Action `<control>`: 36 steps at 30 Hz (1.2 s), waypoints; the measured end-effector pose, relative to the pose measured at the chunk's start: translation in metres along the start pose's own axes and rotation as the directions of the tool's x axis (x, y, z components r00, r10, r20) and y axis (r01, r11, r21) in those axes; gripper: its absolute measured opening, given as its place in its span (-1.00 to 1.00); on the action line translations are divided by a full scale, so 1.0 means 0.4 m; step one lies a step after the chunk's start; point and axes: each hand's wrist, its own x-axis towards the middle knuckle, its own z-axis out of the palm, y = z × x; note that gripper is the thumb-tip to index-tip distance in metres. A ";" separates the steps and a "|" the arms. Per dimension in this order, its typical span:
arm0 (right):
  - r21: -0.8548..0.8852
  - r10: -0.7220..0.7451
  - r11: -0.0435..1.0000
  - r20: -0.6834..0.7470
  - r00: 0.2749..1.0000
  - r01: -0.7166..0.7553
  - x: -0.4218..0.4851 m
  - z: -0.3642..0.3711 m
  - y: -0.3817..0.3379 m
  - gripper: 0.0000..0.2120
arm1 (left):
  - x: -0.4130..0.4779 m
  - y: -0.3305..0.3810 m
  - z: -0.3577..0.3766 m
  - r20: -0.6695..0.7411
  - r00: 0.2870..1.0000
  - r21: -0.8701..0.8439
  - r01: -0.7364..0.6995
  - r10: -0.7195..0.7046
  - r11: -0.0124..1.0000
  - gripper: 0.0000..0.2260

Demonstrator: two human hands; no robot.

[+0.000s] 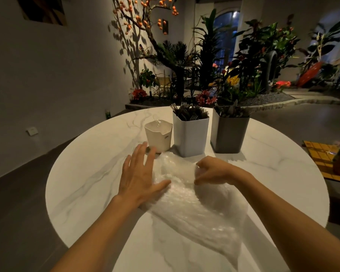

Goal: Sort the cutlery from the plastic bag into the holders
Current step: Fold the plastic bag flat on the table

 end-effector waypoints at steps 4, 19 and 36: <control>0.484 -0.098 0.861 -0.144 0.985 0.156 -0.028 -0.034 0.010 -0.86 | 0.023 0.015 -0.044 -0.004 0.915 -0.378 0.372 -0.403 0.848 0.08; 0.849 -0.150 0.507 -0.086 0.985 0.151 -0.053 -0.044 0.047 -0.69 | 0.064 0.046 -0.109 0.579 0.810 -0.794 0.587 -0.099 0.161 -0.78; 0.541 -0.075 0.839 0.011 0.997 0.057 -0.061 0.004 0.105 -0.43 | 0.025 0.026 -0.058 0.464 0.875 -0.712 0.460 -0.136 0.531 -0.62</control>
